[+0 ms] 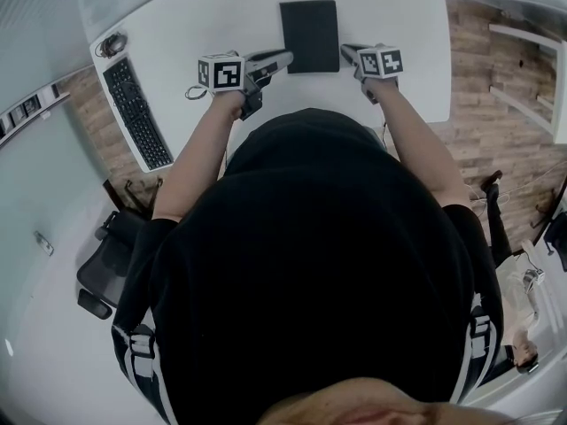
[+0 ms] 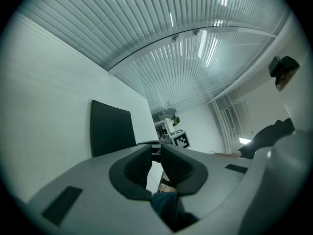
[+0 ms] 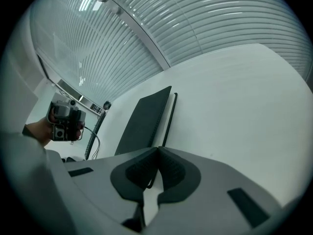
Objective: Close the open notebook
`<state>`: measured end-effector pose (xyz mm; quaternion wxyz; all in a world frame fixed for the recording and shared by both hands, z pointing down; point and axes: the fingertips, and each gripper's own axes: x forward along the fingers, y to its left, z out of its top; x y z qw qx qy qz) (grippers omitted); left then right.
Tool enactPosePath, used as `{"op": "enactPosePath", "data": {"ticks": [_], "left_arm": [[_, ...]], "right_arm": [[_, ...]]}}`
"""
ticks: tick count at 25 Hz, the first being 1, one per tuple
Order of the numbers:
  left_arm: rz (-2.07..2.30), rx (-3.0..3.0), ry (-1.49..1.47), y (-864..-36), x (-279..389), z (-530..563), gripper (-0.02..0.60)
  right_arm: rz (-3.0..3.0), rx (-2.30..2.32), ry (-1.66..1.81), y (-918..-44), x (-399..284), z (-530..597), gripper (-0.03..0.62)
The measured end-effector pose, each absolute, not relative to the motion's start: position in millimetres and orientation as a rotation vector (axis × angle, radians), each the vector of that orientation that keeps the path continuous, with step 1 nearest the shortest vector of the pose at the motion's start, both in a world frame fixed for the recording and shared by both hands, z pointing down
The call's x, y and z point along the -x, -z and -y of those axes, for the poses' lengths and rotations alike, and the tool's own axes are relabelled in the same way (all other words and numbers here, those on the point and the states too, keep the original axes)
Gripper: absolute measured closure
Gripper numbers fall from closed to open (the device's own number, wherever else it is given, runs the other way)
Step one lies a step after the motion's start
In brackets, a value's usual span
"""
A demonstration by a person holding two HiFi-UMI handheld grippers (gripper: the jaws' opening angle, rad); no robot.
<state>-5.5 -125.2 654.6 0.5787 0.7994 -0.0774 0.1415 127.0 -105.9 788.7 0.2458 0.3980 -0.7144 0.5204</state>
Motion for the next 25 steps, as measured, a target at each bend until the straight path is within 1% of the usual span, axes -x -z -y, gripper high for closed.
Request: {"op": "enactPosePath", "data": {"ticks": [5,12,25], "left_arm": [[0.163,-1.893,-0.328,-646,6,118,0.532],[0.186,-1.964,-0.304,-624,13,117,0.549],[0.287,-2.105,-0.307,-587,35,112,0.555]], "right_arm": [[2.003,-1.117,-1.385,-762,-126,109,0.559],[2.061,-1.193,-1.351,-722,-135,106,0.559],[2.155,-1.365,-1.243,-659,-153,95,0.559]]}}
